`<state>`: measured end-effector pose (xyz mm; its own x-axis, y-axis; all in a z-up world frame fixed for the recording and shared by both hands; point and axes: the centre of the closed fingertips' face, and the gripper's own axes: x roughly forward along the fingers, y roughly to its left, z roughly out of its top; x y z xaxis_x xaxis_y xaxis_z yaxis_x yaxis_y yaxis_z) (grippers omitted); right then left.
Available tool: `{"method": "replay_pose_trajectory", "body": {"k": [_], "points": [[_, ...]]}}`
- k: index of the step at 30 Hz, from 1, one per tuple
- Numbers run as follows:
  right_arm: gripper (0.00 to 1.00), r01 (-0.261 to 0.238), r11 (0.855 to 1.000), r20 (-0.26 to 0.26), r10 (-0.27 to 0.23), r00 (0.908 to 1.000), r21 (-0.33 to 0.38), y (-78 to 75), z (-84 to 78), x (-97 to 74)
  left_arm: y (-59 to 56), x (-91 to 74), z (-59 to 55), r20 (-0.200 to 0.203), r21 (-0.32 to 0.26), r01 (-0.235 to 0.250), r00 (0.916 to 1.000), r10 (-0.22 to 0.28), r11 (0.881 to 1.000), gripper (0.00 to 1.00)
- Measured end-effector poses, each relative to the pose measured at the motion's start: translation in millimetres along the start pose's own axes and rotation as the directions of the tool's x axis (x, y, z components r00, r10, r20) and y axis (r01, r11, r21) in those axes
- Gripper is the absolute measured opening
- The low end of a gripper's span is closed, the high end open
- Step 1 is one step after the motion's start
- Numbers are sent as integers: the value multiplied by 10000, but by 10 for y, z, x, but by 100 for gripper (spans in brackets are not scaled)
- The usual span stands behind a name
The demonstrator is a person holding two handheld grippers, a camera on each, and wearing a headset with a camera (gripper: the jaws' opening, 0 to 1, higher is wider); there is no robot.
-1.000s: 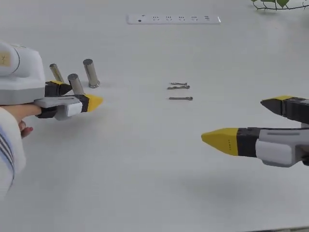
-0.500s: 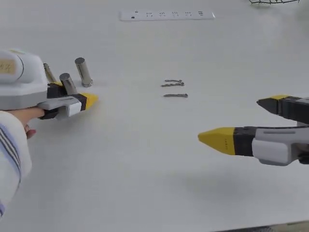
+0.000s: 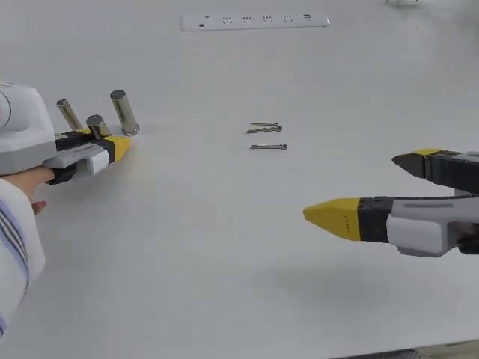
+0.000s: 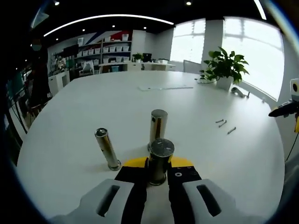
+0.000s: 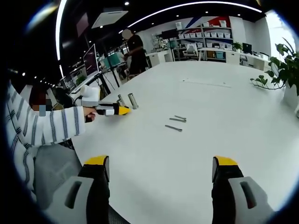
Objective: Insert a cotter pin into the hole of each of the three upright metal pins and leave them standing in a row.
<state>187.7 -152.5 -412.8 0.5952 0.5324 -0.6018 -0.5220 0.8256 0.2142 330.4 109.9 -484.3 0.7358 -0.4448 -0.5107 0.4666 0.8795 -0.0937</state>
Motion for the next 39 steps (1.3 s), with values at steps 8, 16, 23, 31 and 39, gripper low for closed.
{"method": "replay_pose_trajectory", "body": {"k": [8, 16, 23, 31, 39], "points": [[89, -7, 10000, 45, 7, 10000, 11, 16, 6, -8, -9, -28, 2, -106, 453, -162, 9998, 167, 9988, 10], [89, -65, 9999, 218, 67, 9997, -88, 62, 72, -14, -150, -155, -57, -257, 509, 130, 9996, -117, 9986, 10], [89, -90, 9999, 198, 92, 9998, -93, 104, 48, -7, -347, -328, -17, 94, 527, 541, 9985, -547, 9971, 10], [89, -73, 9999, 183, 75, 9998, -119, 127, 34, -15, -611, -512, -34, 113, 863, 982, 9950, -996, 9914, 10], [89, -132, 9997, 105, 134, 9999, -183, 162, 20, -15, -796, -563, -111, -41, 1187, 1360, 9906, -1364, 9836, 10]]}}
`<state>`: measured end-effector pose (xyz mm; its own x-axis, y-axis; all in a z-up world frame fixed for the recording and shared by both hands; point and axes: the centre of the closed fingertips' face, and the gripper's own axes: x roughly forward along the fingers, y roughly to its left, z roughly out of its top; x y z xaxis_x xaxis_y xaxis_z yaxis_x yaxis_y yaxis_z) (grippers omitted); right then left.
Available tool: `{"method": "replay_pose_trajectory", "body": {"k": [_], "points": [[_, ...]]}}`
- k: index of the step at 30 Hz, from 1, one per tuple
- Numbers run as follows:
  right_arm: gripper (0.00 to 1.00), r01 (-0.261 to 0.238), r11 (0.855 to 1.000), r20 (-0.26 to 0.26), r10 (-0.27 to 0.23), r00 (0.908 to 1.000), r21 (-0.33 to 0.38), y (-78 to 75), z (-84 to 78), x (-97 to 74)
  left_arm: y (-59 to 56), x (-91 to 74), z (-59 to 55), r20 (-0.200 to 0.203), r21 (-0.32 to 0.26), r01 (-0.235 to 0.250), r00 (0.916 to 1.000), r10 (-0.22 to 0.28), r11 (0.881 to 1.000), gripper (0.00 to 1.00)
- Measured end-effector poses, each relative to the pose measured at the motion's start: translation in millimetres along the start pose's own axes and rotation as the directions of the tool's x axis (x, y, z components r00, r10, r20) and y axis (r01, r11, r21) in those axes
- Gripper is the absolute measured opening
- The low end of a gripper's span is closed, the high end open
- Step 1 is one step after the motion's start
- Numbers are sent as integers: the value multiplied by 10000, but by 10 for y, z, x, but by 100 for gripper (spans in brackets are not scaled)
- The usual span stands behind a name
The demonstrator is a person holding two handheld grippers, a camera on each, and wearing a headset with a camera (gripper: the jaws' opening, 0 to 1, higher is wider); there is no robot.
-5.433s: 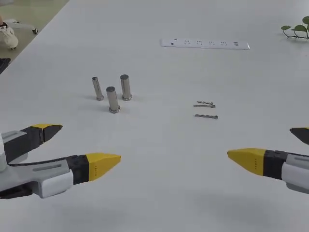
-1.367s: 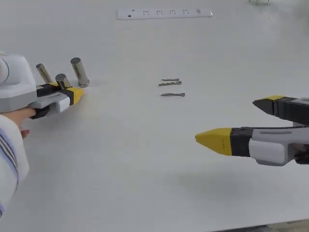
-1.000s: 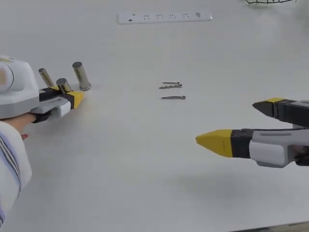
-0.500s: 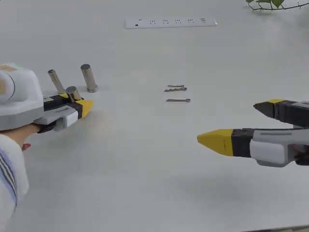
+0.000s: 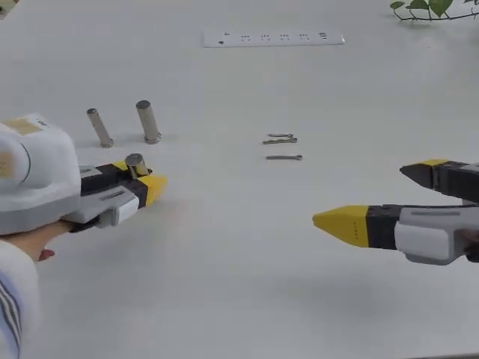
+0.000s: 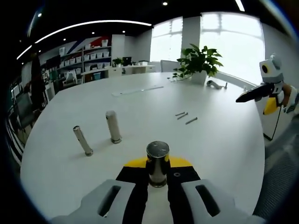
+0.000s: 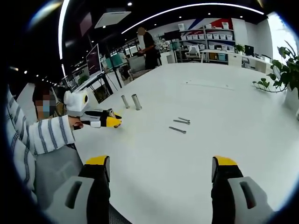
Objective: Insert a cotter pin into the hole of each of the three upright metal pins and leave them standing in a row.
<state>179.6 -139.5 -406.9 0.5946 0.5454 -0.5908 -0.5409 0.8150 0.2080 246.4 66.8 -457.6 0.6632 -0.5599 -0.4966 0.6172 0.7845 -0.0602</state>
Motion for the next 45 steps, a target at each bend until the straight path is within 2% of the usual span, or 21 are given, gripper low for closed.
{"method": "replay_pose_trajectory", "body": {"k": [9, 17, 26, 40, 45], "points": [[89, -113, 9999, -88, 113, 9999, 13, 24, -20, 25, -190, 20, -22, 12, 105, 316, 9995, -316, 9994, 10], [88, -254, 9996, -300, 250, 9992, -107, 64, -52, 44, -271, 68, -75, -157, 265, 543, 9984, -539, 9982, 10], [88, -237, 9997, -302, 234, 9993, -93, 58, -42, 45, -259, 73, -92, -239, 354, 436, 9988, -427, 9984, 10], [88, -246, 9996, -297, 241, 9993, -156, 56, -30, 52, -239, 64, -65, -71, 612, 367, 9993, -363, 9975, 10], [88, -265, 9994, -295, 259, 9992, -212, 63, -25, 49, -242, 22, 0, 114, 482, 511, 9986, -517, 9975, 11]]}}
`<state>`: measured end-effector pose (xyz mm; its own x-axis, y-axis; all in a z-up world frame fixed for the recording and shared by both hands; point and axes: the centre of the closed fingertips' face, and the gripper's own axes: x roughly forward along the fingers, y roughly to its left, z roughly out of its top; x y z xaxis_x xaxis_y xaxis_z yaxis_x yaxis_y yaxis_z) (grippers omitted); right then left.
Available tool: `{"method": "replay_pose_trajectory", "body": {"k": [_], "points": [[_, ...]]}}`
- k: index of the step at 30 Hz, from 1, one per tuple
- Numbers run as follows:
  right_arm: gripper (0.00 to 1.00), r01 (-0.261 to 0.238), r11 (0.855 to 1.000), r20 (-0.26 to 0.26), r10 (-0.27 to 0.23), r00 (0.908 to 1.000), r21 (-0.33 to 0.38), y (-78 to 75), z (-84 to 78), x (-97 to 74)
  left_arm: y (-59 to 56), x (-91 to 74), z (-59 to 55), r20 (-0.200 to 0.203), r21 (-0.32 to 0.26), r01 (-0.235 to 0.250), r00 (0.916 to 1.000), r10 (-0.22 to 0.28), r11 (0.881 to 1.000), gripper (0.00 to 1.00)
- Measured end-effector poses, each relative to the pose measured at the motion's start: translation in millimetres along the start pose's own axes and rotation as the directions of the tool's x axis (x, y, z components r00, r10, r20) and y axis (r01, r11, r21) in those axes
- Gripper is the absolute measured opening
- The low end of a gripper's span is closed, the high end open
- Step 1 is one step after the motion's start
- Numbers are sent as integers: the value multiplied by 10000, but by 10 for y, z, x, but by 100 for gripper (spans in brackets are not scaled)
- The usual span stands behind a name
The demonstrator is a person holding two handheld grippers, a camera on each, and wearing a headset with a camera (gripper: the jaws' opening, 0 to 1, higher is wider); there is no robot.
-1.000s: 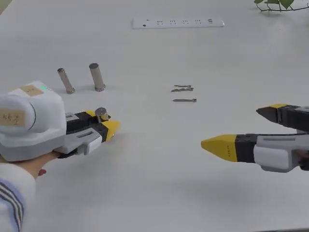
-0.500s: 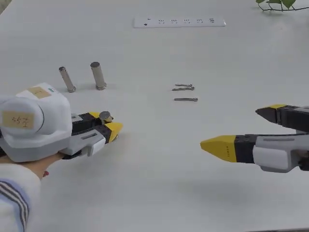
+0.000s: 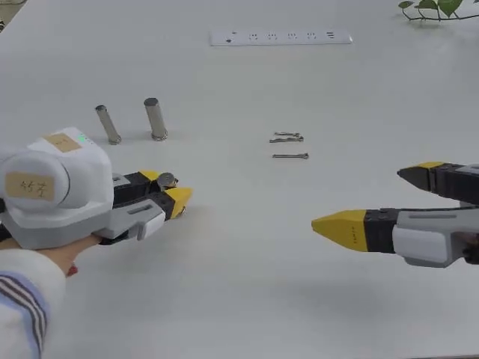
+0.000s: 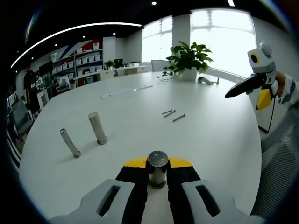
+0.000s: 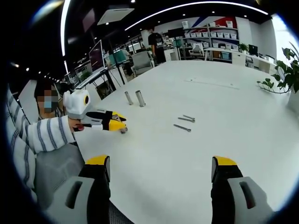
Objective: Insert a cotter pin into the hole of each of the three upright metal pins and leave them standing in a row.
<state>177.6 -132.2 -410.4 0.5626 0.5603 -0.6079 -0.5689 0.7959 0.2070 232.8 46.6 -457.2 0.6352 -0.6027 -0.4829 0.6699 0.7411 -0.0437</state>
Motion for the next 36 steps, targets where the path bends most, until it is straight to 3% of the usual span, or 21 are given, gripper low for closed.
{"method": "replay_pose_trajectory", "body": {"k": [6, 12, 15, 17, 18, 24, 29, 36], "points": [[88, 72, 9998, 83, -70, 9999, -180, 20, 57, -39, -8, -133, 146, 500, -406, 368, 9981, -347, 9985, 17], [88, 171, 9994, 197, -165, 9997, -287, 49, 98, -76, -73, -317, 229, 727, -257, 974, 9928, -953, 9949, 47], [88, 188, 9993, 170, -183, 9997, -311, 83, 87, -79, -88, -414, 228, 527, -209, 1197, 9916, -1185, 9926, 59], [88, 186, 9993, 177, -181, 9997, -326, 114, 84, -80, -116, -467, 130, -56, -1045, 1487, 9887, -1501, 9833, 70], [88, 177, 9993, 179, -172, 9997, -326, 134, 84, -80, -86, -475, 157, 98, -779, 1465, 9892, -1462, 9861, 75], [88, 239, 9991, 214, -232, 9995, -352, 142, 88, -92, -52, -612, 92, -161, -497, 1573, 9873, -1582, 9863, 91], [88, 349, 9987, 218, -341, 9992, -373, 153, 97, -104, 40, -688, 72, -92, -647, 1409, 9899, -1418, 9879, 99], [87, 492, 9978, 287, -480, 9984, -442, 157, 106, -145, 0, -754, 32, -138, -918, 1541, 9877, -1560, 9838, 99]]}}
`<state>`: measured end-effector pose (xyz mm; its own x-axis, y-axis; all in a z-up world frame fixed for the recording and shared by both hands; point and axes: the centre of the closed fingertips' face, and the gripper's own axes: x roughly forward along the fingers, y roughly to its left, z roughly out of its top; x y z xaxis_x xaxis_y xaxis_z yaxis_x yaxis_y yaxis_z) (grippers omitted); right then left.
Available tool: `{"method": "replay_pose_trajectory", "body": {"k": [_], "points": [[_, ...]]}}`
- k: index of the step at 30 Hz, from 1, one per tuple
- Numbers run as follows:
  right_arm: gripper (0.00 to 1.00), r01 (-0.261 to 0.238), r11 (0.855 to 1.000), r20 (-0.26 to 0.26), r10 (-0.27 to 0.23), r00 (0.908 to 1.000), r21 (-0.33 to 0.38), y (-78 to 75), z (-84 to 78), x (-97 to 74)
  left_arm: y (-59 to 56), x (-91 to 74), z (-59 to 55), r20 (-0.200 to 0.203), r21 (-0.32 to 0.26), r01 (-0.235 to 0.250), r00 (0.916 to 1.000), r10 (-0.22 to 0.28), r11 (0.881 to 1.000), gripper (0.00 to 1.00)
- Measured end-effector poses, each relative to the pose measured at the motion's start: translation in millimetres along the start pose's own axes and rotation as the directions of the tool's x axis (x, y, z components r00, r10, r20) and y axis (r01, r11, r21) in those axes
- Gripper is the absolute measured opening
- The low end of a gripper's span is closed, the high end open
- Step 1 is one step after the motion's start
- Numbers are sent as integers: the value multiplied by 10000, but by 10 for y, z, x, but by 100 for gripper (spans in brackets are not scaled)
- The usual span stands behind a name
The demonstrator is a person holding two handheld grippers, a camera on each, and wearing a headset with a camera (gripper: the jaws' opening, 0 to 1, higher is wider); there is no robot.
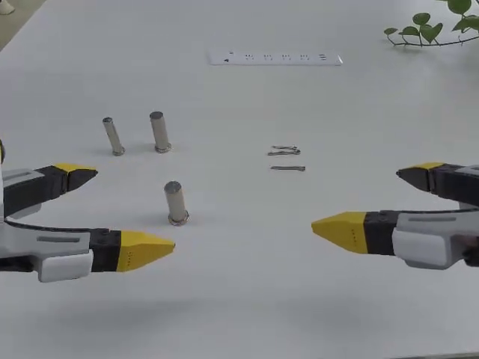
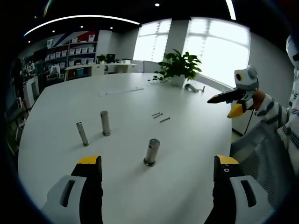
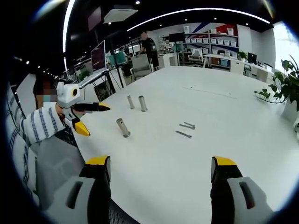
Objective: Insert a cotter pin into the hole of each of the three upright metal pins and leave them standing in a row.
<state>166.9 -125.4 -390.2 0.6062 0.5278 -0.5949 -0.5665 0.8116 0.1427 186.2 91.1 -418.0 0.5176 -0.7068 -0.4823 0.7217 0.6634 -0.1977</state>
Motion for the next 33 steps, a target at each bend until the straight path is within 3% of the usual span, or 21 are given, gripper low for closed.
{"method": "replay_pose_trajectory", "body": {"k": [7, 12, 19, 23, 26, 30, 33], "points": [[85, 396, 9991, -348, -400, 9986, -118, -106, -7, -115, -69, -28, -78, -341, -4, 24, 9994, -24, 10000, 99], [85, 466, 9989, -289, -467, 9985, -41, -176, 41, -234, -79, -73, -46, -342, -77, -186, 9992, 183, 9998, 99], [84, 509, 9987, -652, -511, 9966, -43, -298, 37, -282, -49, -135, 4, -417, -199, -601, 9974, 592, 9980, 99], [80, 286, 9995, -1131, -303, 9931, -163, -326, 69, -257, -42, -178, -2, -571, -157, -732, 9958, 722, 9972, 99], [77, 132, 9990, -1203, -182, 9926, -425, -332, 147, -210, -27, -193, -28, -660, -57, -804, 9946, 799, 9967, 99], [76, 66, 9973, -1359, -166, 9906, -737, -372, 270, -88, -31, -228, -14, -345, -439, -907, 9954, 892, 9949, 99], [73, -397, 9891, -1619, 164, 9867, -1417, -349, 340, 33, -83, -265, -14, -256, -360, -934, 9954, 925, 9950, 99]]}}
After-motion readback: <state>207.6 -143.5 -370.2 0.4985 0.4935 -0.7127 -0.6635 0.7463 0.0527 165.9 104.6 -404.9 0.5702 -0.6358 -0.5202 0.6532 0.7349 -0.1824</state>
